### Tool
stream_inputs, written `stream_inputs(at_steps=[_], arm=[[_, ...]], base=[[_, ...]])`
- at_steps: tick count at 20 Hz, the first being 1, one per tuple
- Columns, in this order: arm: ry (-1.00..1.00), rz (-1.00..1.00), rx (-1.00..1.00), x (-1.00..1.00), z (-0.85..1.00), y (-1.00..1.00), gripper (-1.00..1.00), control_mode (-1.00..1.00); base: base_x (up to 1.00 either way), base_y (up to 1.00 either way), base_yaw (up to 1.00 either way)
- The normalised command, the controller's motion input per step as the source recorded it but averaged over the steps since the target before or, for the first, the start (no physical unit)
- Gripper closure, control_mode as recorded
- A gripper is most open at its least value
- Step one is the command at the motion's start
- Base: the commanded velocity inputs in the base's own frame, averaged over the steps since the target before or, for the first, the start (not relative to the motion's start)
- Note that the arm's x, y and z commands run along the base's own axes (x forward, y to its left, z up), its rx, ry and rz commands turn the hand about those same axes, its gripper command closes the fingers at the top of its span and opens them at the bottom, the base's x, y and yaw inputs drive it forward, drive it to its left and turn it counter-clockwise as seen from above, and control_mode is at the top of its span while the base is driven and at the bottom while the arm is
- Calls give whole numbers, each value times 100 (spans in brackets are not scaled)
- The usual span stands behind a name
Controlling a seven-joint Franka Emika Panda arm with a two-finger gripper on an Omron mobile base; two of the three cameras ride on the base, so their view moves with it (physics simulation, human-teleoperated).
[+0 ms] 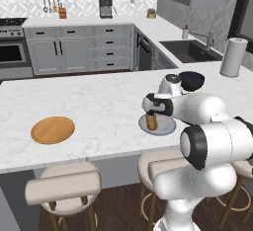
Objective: Place one bun and one sausage from the bowl on each plate.
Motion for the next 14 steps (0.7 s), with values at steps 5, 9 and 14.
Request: stream_inputs(at_steps=[5, 9, 14], arm=[[0, -4, 0, 41, 83, -81, -100, -100], [10, -8, 0, 78, 24, -94, -100, -100], [4, -3, 0, 27, -16, -86, -100, -100]], base=[[0, 0, 0], [0, 0, 0], [0, 0, 0]])
